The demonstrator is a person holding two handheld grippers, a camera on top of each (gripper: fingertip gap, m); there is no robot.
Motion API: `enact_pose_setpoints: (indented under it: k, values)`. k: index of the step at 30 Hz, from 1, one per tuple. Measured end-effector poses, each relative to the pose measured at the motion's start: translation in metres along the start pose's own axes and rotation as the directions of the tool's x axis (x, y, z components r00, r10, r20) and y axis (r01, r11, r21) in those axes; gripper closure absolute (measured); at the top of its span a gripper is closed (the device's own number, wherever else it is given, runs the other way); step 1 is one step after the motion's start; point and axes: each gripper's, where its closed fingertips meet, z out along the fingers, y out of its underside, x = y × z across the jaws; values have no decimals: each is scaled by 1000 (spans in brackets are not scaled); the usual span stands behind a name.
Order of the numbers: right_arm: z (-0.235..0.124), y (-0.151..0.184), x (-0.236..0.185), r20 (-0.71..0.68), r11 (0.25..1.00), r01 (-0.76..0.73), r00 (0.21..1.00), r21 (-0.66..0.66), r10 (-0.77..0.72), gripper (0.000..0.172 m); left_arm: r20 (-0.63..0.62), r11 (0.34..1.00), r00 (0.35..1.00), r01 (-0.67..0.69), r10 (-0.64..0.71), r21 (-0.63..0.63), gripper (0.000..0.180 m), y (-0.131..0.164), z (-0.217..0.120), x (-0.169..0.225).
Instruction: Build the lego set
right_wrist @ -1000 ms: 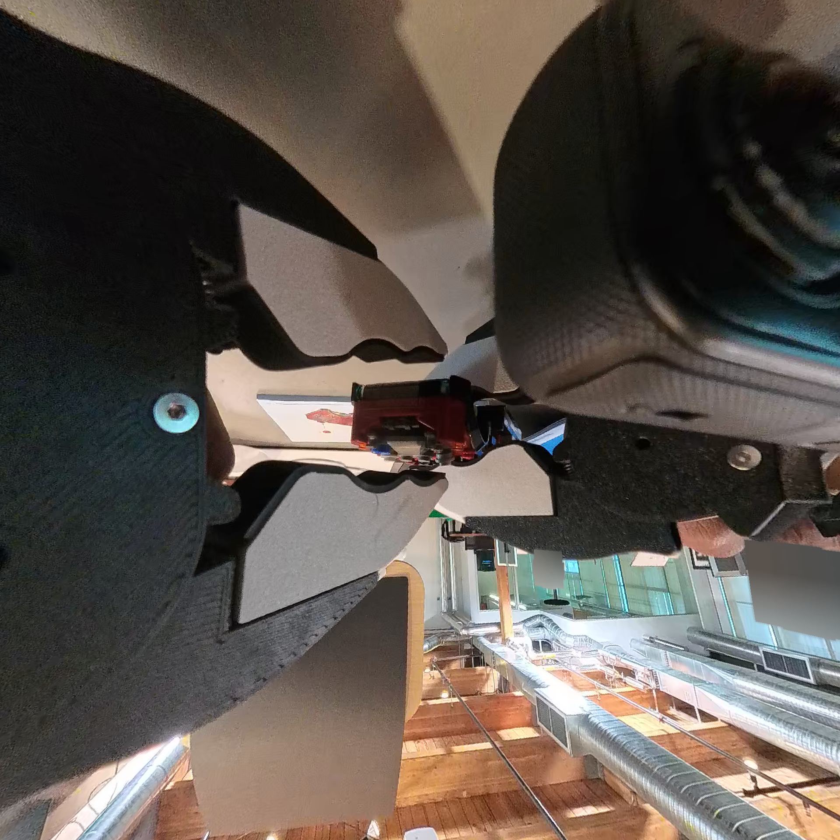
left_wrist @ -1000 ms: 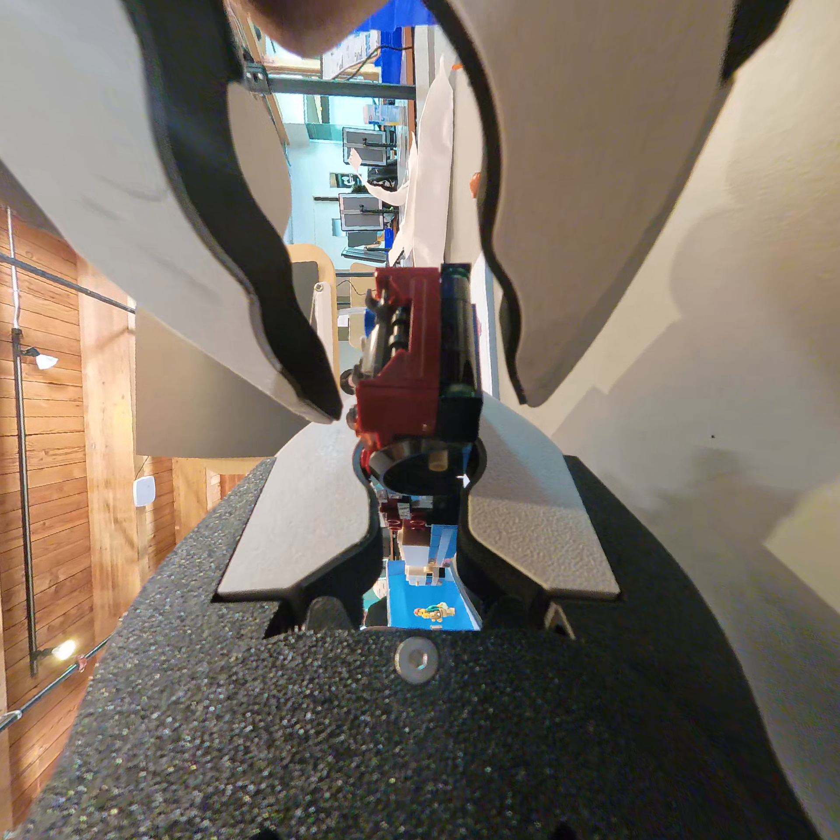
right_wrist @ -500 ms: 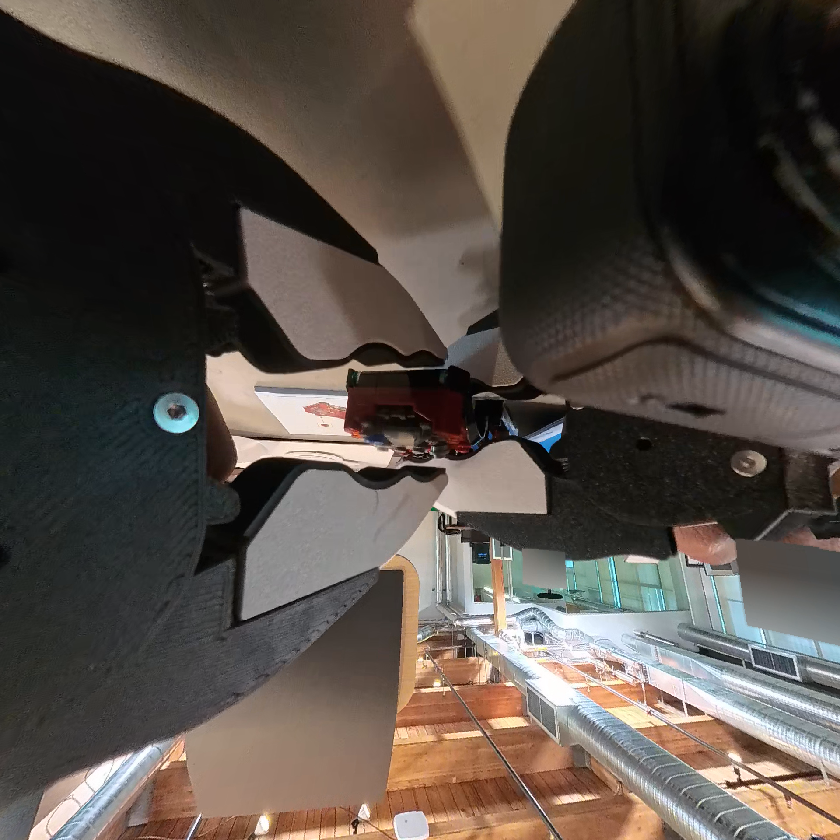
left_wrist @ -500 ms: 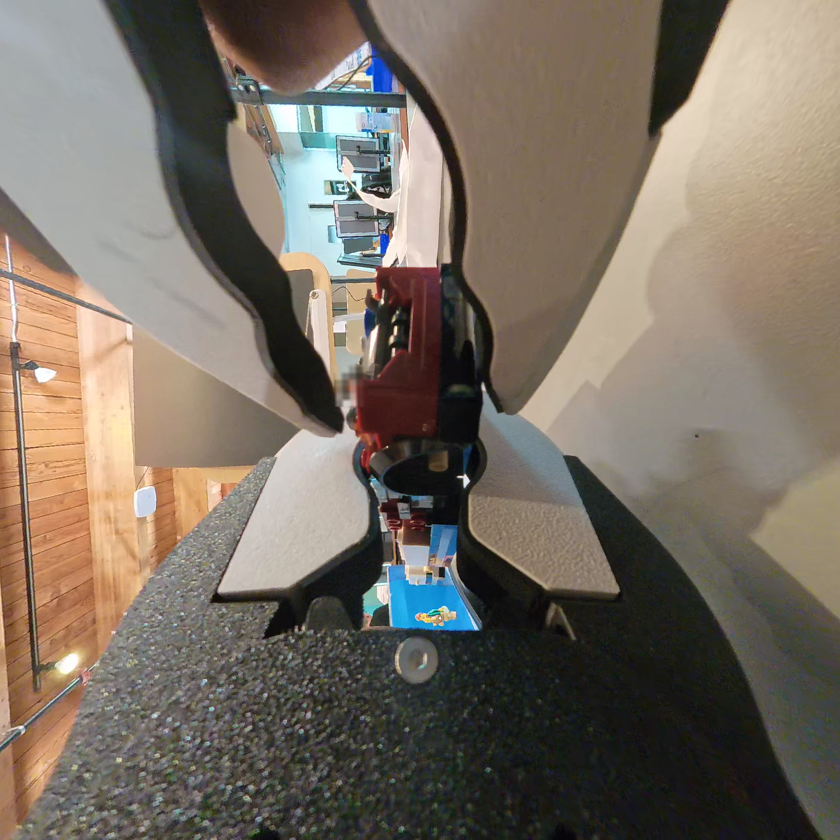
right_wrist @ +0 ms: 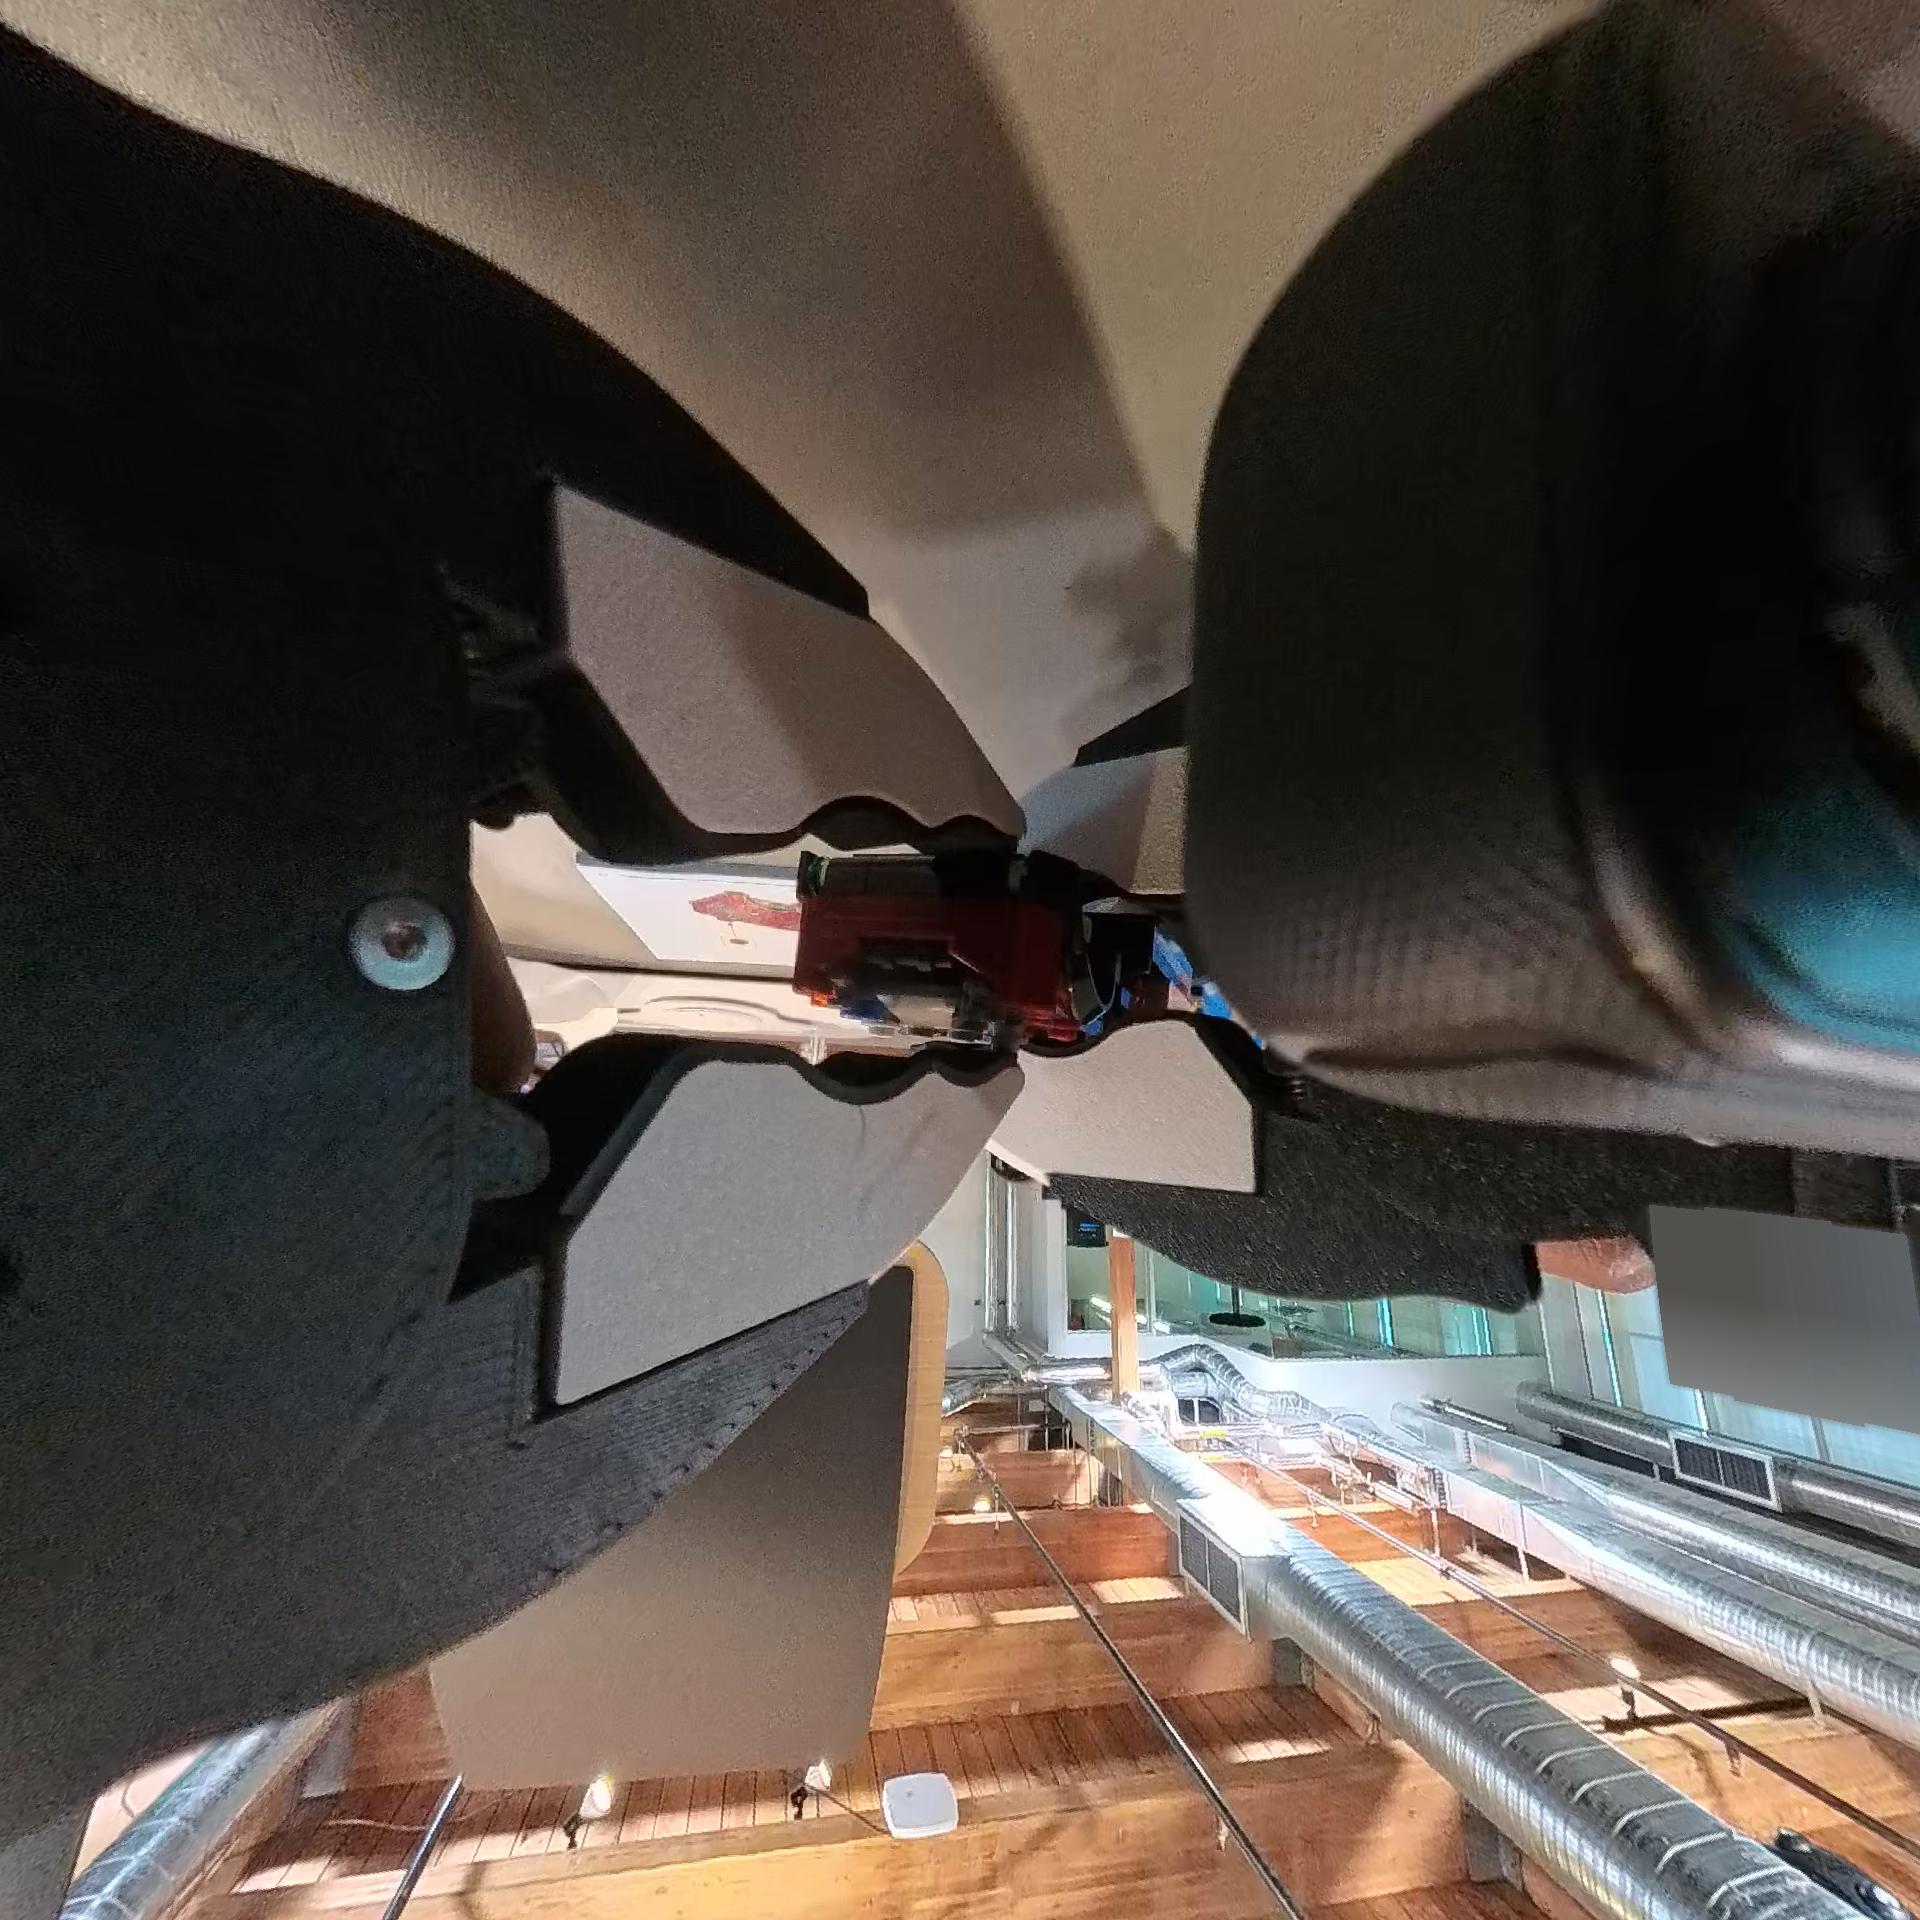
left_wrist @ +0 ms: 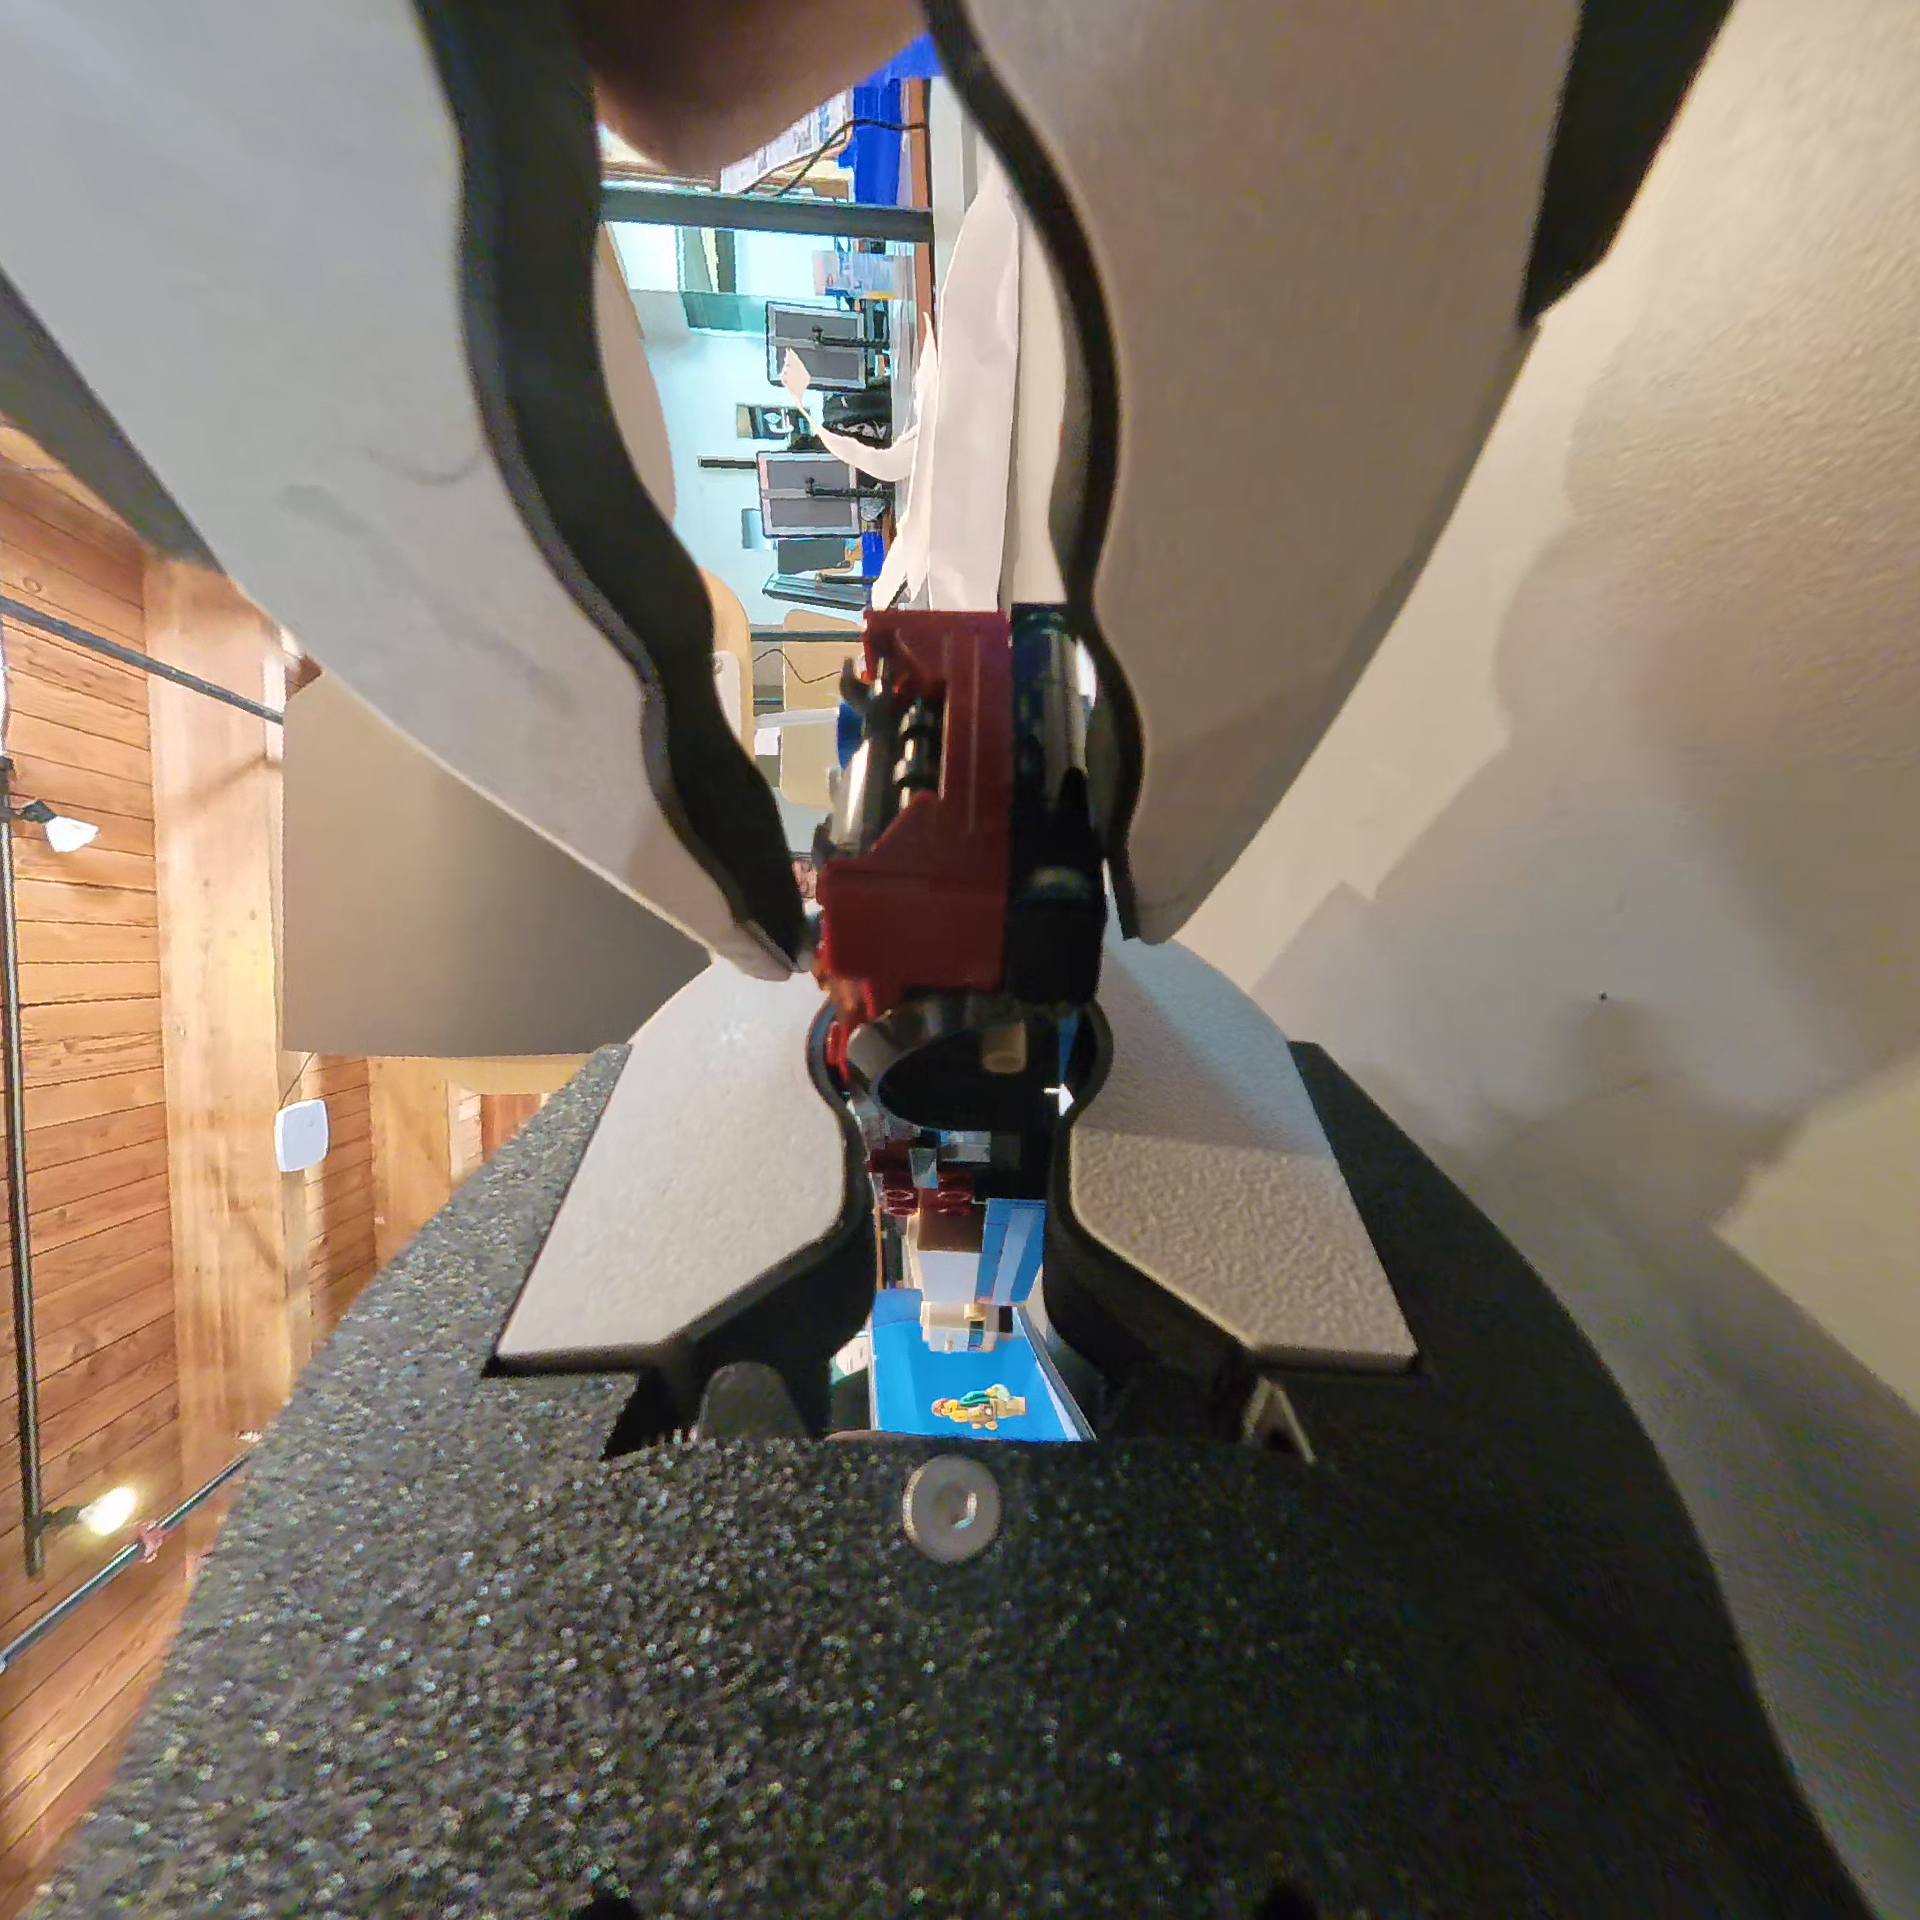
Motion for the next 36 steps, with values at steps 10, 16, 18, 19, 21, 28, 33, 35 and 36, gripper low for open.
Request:
enact_pose_setpoints:
  k: [10, 16, 18, 19, 21, 28, 33, 35, 36]
  values:
    - [-1, -1, 0, 12, 1000, 24, 1000, 9, -24, 136, -10, 1000, 1000, 14, -14, 5, 145, 0, 0, 1]
    - [-1, -1, -1, 24, 999, 31, 999, 18, -32, 137, -11, 1000, 1000, 17, -17, 9, 146, -1, 0, 2]
    - [-2, -1, 0, 29, 999, 23, 999, 25, -23, 137, -13, 1000, 1000, 17, -17, 10, 146, -1, 0, 2]
    - [-2, -1, 0, 28, 999, 21, 999, 29, -22, 137, -12, 1000, 1000, 18, -18, 12, 145, -2, 0, 2]
    - [-2, -1, 0, 25, 999, 29, 999, 31, -30, 137, -7, 1000, 1000, 11, -11, 10, 146, -1, -1, 1]
    - [-2, 0, -1, 34, 998, 63, 997, 31, -64, 137, -14, 1000, 1000, -4, 4, 9, 145, -2, -1, 2]
    - [-2, 2, 0, 34, 999, 18, 999, 36, -19, 136, -17, 1000, 1000, 15, -15, 9, 145, -2, 0, 1]
    - [-4, 3, 1, 33, 998, -21, 999, 52, 19, 135, -21, 1000, 999, 24, -24, 12, 145, -3, 0, 1]
    - [-5, 5, 3, 32, 998, -34, 999, 57, 32, 130, -24, 1000, 999, 23, -22, 14, 145, -3, 0, 2]
